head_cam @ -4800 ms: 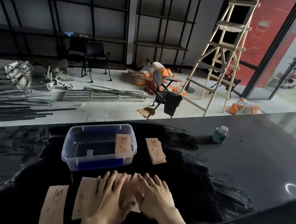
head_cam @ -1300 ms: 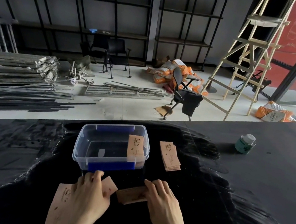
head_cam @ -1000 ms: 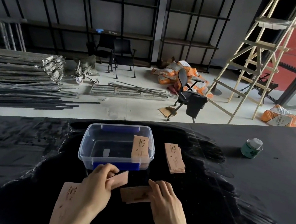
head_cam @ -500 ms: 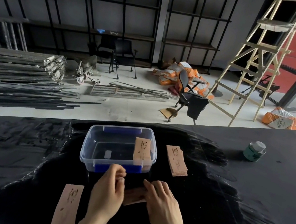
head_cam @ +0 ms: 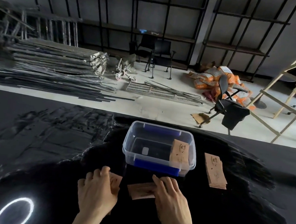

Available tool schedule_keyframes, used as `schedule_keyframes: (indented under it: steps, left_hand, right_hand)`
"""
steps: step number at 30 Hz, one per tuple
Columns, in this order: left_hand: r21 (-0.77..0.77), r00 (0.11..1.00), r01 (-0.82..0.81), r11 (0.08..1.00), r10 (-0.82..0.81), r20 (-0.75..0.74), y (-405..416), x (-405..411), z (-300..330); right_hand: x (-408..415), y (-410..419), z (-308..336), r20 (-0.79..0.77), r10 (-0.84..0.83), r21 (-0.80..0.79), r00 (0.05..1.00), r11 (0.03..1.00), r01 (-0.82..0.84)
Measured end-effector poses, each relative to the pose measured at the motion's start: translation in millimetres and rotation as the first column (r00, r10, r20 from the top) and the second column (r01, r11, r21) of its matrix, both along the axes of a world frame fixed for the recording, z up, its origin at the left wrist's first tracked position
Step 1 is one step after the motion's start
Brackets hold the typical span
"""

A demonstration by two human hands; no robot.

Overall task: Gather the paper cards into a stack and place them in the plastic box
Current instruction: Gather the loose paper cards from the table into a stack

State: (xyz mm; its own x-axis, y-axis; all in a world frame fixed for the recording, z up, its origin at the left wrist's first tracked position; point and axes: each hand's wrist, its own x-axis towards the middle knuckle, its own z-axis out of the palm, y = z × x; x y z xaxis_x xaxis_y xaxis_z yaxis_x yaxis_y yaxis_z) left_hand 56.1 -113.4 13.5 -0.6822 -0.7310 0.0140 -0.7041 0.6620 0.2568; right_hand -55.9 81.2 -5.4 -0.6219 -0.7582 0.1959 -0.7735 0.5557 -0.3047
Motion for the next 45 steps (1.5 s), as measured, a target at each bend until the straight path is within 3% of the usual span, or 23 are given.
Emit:
schedule_keyframes:
  steps: [4, 8, 10, 13, 17, 22, 26, 31, 35, 38, 41, 43, 45]
  left_hand:
    - [0.21, 0.981, 0.054, 0.976, -0.012, -0.195, -11.1, 2.8, 5.3]
    - [0.289, 0.904, 0.277, 0.916, -0.146, -0.401, -13.5, -6.5, 17.6]
    - [0.331, 0.873, 0.387, 0.861, -0.226, -0.432, -6.4, -14.5, 24.9]
    - [0.374, 0.846, 0.499, 0.782, -0.347, -0.405, 11.0, -26.1, 30.1]
    - [0.469, 0.836, 0.537, 0.701, -0.37, -0.405, 23.4, -29.9, 30.5]
    - [0.23, 0.856, 0.505, 0.832, -0.446, -0.262, 4.0, -21.4, 27.9]
    - [0.278, 0.843, 0.537, 0.796, -0.52, -0.139, 5.3, -19.1, 27.5]
    - [0.276, 0.835, 0.55, 0.789, -0.53, -0.15, 19.6, -27.9, 19.8]
    - [0.226, 0.836, 0.549, 0.804, -0.531, -0.143, 24.5, -32.4, 15.6]
    - [0.233, 0.847, 0.531, 0.815, -0.498, -0.189, 30.0, -36.3, 15.3]
    - [0.313, 0.836, 0.539, 0.782, -0.45, -0.314, 42.9, -48.0, 18.8]
    - [0.377, 0.823, 0.554, 0.742, -0.421, -0.381, 55.3, -60.1, 19.6]
    - [0.45, 0.819, 0.558, 0.697, -0.377, -0.433, 70.8, -73.8, 18.8]
  right_hand:
    - [3.7, -11.7, -1.5, 0.007, 0.042, -0.018, 0.999, 0.999, -0.042]
    - [3.6, -15.7, -1.3, 0.009, 0.041, -0.015, 0.999, 0.999, -0.04]
    - [4.5, -18.3, 2.6, 0.038, 0.027, -0.043, 0.999, 0.999, -0.025]
    - [4.2, -21.5, 6.7, 0.127, -0.014, -0.091, 0.992, 0.996, 0.026]
    - [1.7, -19.4, 3.8, 0.106, 0.009, -0.078, 0.994, 0.997, -0.001]
    - [-1.0, -18.2, -1.7, 0.032, 0.021, -0.083, 0.999, 0.996, -0.018]
    - [1.4, -20.2, -5.9, -0.007, 0.017, -0.099, 1.0, 0.995, -0.017]
    - [-1.1, -20.1, -7.3, -0.015, 0.036, -0.065, 0.999, 0.997, -0.036]
    - [-1.5, -17.5, -6.2, -0.007, 0.011, -0.146, 1.0, 0.989, -0.012]
    - [-7.1, -6.9, -2.1, 0.109, -0.095, -0.257, 0.99, 0.959, 0.121]
    - [-16.3, 11.6, 0.6, 0.313, -0.228, -0.407, 0.922, 0.845, 0.347]
    - [-23.1, 27.2, 1.5, 0.57, -0.231, -0.444, 0.789, 0.721, 0.532]
    - [-30.7, 43.8, 0.7, 0.792, -0.157, -0.378, 0.59, 0.634, 0.675]
